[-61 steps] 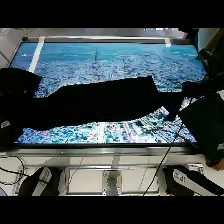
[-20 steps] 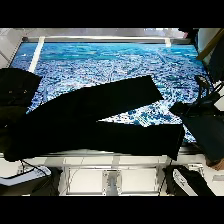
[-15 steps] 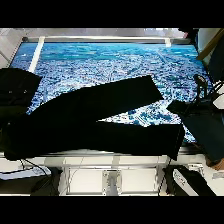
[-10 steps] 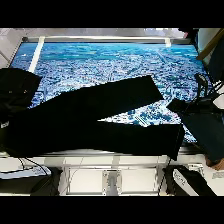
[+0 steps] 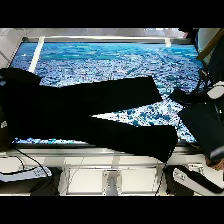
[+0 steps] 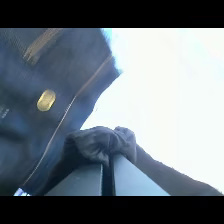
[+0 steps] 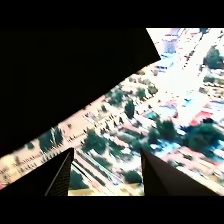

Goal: Fold the clothes and pants, and hang the long-sleeved shirts on hangers.

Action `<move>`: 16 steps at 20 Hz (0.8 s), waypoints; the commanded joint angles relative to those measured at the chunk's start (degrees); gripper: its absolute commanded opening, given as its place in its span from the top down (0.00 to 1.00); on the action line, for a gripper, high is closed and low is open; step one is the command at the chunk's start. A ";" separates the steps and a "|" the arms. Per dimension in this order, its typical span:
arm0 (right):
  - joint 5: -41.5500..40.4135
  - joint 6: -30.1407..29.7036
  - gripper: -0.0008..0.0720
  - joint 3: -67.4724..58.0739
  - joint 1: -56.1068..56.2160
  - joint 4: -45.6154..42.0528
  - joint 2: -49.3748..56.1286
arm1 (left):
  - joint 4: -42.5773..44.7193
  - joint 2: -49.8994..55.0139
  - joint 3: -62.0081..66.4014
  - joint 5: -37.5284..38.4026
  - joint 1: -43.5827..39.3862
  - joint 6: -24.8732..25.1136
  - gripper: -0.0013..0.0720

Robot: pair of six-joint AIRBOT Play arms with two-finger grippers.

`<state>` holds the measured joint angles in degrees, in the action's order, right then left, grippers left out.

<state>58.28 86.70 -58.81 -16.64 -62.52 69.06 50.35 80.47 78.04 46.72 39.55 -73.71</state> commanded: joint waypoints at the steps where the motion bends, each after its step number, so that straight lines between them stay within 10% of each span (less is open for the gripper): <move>1: 1.07 -6.38 0.37 -5.70 -4.39 15.39 14.10 | -1.84 0.11 0.61 -6.82 -2.51 -2.08 0.97; 16: -3.76 -11.21 0.37 -12.13 -4.37 20.79 32.54 | 5.20 0.20 0.61 -6.64 -5.55 -2.12 0.97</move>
<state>54.39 76.86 -69.56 -21.04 -43.92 99.70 55.24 80.62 78.61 40.14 34.24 -75.85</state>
